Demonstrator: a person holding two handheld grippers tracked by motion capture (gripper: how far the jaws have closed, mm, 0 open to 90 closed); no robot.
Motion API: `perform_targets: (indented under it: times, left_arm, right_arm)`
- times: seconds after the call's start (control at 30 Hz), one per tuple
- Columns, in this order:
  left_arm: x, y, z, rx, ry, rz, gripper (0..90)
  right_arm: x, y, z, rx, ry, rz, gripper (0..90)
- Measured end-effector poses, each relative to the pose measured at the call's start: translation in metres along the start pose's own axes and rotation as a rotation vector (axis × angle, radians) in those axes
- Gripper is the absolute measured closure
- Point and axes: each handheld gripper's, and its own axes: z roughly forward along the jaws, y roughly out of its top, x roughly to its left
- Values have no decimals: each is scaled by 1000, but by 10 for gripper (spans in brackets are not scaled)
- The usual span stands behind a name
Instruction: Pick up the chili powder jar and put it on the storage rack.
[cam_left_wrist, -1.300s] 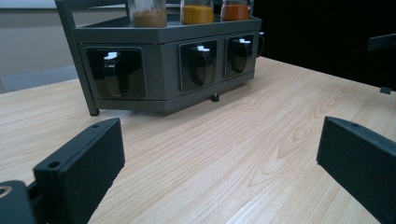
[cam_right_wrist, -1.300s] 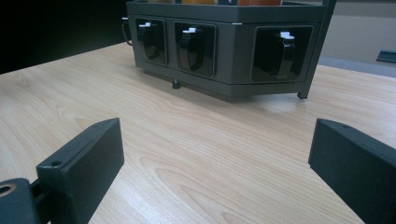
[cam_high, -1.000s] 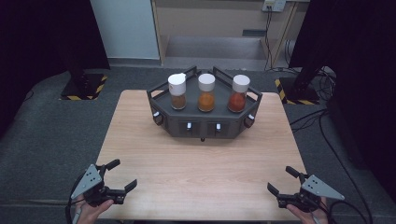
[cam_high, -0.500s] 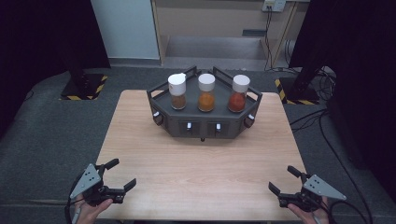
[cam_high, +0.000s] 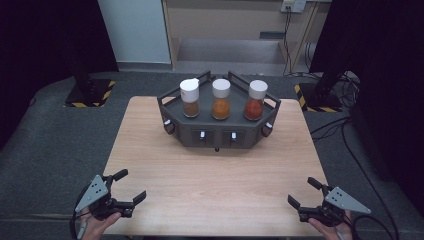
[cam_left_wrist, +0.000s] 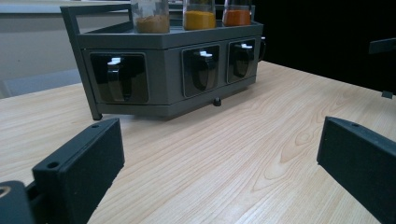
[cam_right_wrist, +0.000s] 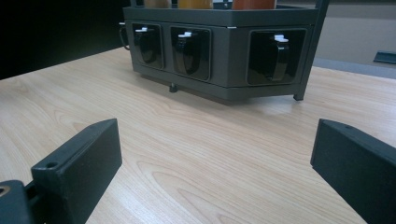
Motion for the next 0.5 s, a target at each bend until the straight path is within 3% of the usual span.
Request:
perform_targets:
  times: [0.5]
  left_arm:
    - [0, 0, 1, -3, -8, 2, 0]
  right_arm:
    - [0, 0, 0, 2, 5, -1, 23]
